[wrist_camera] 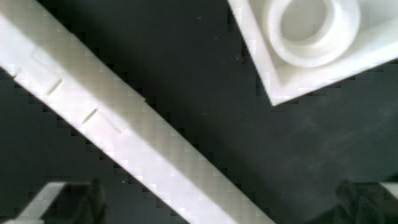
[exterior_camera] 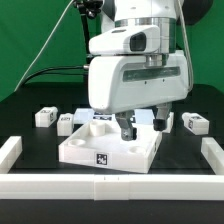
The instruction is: Assemble one leg
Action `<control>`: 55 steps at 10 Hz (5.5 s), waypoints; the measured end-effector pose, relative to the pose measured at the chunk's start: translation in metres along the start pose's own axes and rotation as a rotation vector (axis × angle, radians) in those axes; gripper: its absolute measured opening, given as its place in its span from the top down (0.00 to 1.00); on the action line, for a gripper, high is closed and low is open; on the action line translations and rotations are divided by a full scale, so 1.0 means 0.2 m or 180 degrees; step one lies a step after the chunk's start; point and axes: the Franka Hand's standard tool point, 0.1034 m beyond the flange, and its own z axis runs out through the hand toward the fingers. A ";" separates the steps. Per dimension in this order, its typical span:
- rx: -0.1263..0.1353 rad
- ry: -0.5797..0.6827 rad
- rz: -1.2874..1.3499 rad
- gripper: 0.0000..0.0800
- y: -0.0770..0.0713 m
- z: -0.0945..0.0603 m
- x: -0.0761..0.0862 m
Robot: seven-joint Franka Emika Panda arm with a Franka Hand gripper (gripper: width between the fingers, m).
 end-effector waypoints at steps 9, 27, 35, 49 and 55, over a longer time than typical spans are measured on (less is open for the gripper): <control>-0.0009 0.0009 -0.0009 0.19 -0.01 0.00 0.00; 0.0386 -0.0290 -0.1676 0.19 -0.30 0.08 -0.38; 0.0449 -0.0257 -0.1741 0.19 -0.67 0.06 -0.62; 0.0546 -0.0271 -0.1583 0.51 -0.69 0.21 -0.74; 0.0536 -0.0265 -0.1580 0.93 -0.69 0.20 -0.74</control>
Offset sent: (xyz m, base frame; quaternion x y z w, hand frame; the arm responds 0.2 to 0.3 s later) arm 0.0000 0.0000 0.0000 0.0000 0.0000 0.0000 1.0000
